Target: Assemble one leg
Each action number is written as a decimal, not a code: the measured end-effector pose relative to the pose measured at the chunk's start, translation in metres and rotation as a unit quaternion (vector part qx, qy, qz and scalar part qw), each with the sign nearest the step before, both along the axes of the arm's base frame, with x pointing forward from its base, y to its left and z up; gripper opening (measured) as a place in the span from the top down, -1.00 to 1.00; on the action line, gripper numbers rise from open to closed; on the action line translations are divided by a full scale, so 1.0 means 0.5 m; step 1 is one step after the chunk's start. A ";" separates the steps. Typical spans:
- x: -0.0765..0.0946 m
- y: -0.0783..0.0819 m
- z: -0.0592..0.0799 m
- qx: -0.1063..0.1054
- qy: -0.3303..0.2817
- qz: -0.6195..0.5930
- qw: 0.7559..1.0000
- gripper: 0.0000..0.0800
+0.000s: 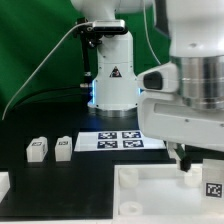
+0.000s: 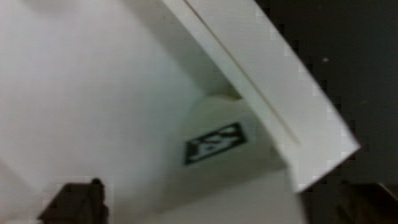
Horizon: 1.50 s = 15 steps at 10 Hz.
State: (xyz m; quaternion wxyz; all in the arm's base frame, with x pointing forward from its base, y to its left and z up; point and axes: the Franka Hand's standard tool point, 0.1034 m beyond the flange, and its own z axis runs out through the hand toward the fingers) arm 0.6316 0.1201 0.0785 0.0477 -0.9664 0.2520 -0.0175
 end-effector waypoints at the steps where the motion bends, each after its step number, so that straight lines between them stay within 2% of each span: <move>1: 0.005 0.002 0.003 -0.004 -0.024 0.055 0.998 -0.62; 3: 0.006 -0.015 0.000 -0.017 -0.051 0.135 0.989 -0.62; 5: 0.005 -0.016 -0.001 -0.017 -0.048 0.125 0.991 -0.62; 7: 0.005 -0.016 -0.002 -0.017 -0.048 0.124 0.991 0.07; 8: 0.005 -0.018 -0.002 -0.014 -0.046 0.100 0.994 0.26; 10: 0.004 -0.020 -0.003 -0.011 -0.043 0.076 0.996 0.26; 11: 0.005 -0.028 -0.003 -0.001 -0.020 -0.046 0.999 0.26; 12: 0.003 -0.030 -0.004 0.005 0.000 -0.133 0.991 0.26; 13: 0.002 -0.031 -0.005 0.014 0.019 -0.229 0.973 0.26; 14: -0.001 -0.034 -0.005 0.031 0.034 -0.342 0.939 0.26; 15: -0.004 -0.032 -0.006 0.034 0.050 -0.418 0.907 0.26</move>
Offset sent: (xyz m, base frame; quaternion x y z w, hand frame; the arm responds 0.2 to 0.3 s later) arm 0.0000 0.0000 0.0000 0.0000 0.0000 0.0000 1.0000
